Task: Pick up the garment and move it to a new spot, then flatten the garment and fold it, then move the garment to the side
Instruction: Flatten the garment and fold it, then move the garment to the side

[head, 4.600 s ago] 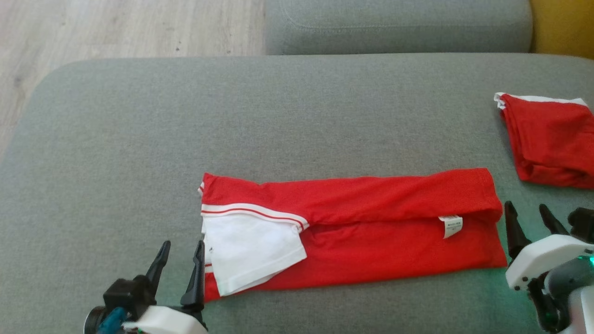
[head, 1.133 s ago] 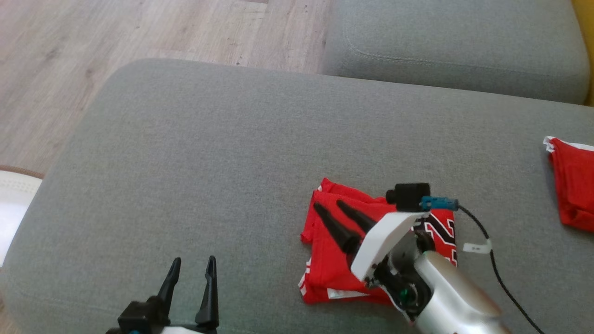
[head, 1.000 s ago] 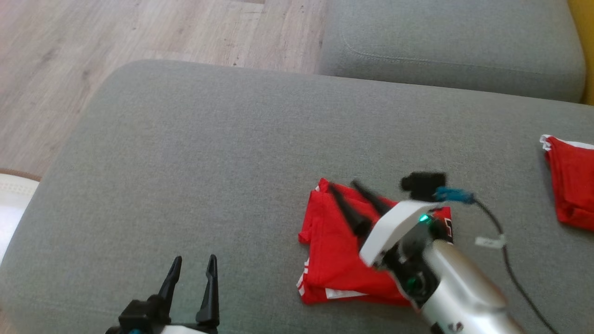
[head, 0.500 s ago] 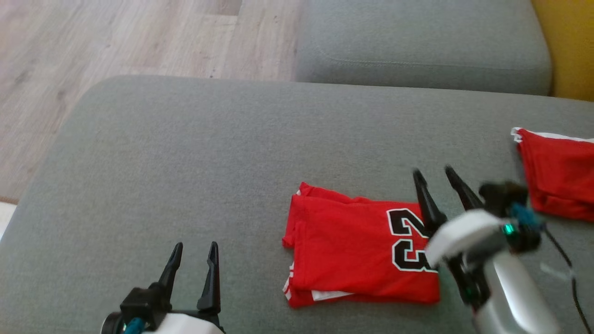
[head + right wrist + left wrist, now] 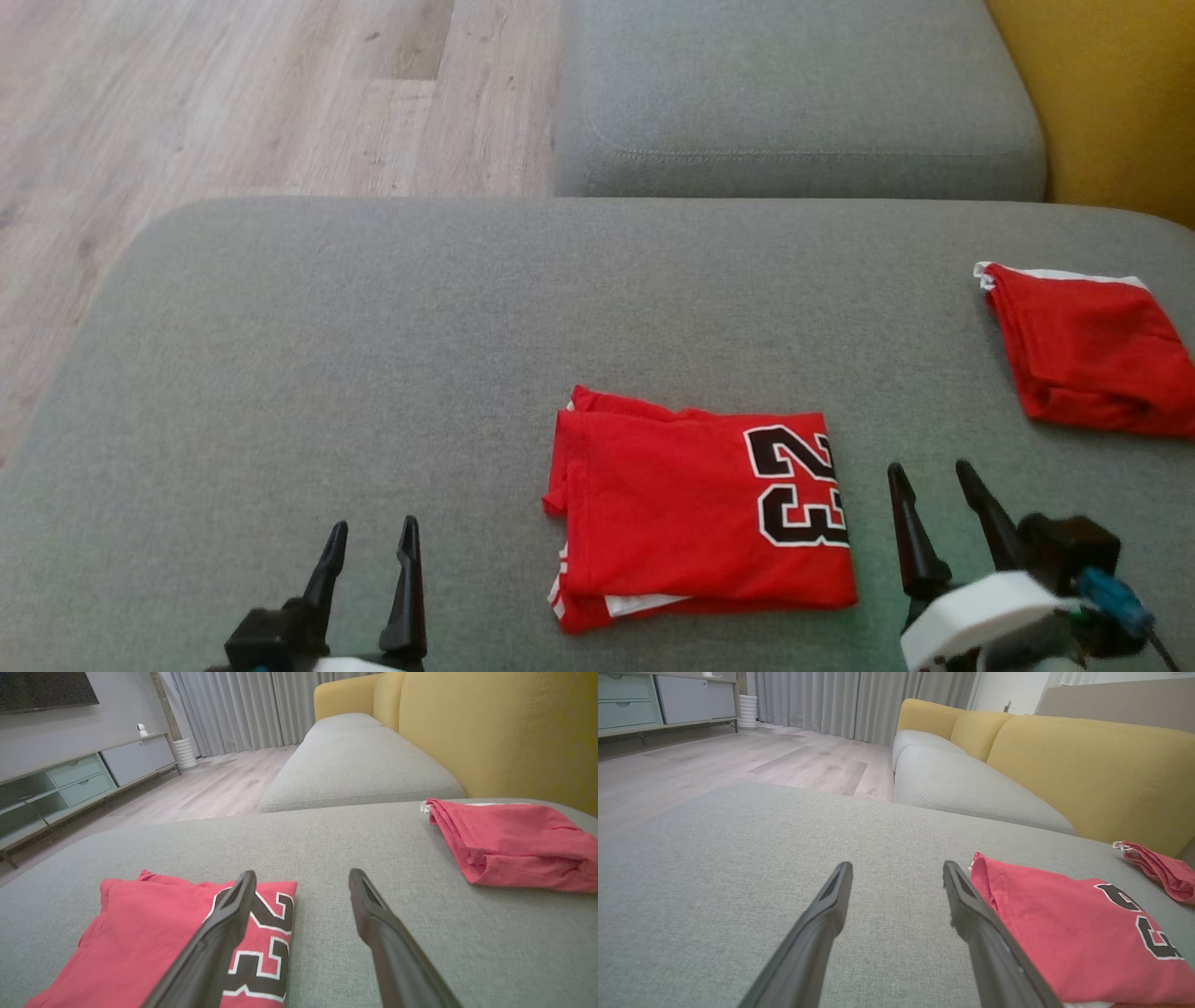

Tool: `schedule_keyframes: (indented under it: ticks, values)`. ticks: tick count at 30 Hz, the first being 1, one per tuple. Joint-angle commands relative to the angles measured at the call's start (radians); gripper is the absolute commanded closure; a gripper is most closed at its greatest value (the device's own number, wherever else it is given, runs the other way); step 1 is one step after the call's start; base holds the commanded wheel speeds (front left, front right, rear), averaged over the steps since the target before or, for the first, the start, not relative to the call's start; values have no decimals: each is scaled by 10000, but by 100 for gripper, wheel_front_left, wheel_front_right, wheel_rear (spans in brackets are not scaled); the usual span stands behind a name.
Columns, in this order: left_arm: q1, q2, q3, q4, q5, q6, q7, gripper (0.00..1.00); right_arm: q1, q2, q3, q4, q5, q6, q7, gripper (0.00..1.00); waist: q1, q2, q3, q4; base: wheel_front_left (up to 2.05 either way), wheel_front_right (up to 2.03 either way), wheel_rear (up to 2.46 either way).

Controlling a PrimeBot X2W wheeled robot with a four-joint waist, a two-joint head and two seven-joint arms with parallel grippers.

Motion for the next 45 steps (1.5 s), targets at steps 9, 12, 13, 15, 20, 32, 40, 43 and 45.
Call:
schedule_keyframes:
  ticks: [9, 12, 13, 15, 20, 32, 40, 43, 45]
  values:
    - [-279, -86, 600, 27, 87, -263, -122, 0, -104, -45, 343, -58, 311, 33, -517, 0, 1, 0, -133, -146, 0, 0, 0]
    - [-291, -117, 615, 106, 115, -320, -123, 0, -174, -44, 340, 41, 309, 33, -583, 0, 1, 0, -160, -145, 0, 0, 0]
    - [-298, -127, 613, 131, 127, -338, -123, 0, -185, -44, 334, 74, 302, 33, -601, 0, 1, 0, -169, -135, 0, 0, 0]
    - [-307, -138, 609, 170, 154, -374, -123, 0, -192, -44, 329, 136, 296, 33, -632, 0, 1, 0, -186, -114, 0, 0, 0]
    - [-282, -141, 605, 220, 207, -439, -123, 0, -201, -44, 370, 279, 290, 33, -660, 0, 1, 0, -219, -74, 0, 0, 0]
    - [-264, -120, 504, 233, 293, -456, -118, 0, -405, -44, 481, 556, 328, 33, -309, 0, 1, 0, -195, 157, 0, 0, 0]
    - [-349, -154, 388, 240, 365, -467, -97, 0, -1419, -43, 106, 1159, -39, 33, 613, 0, 1, 0, 28, 569, 0, 0, 0]
    - [-401, -224, 335, 282, 375, -491, -97, 0, -1843, -43, -96, 1649, -224, 33, 1047, 0, 1, 0, 201, 832, 0, 0, 0]
    - [-436, -281, 315, 316, 379, -503, -99, 0, -2062, -43, -248, 2040, -458, 33, 1306, 0, 1, 0, 352, 1019, 0, 0, 0]
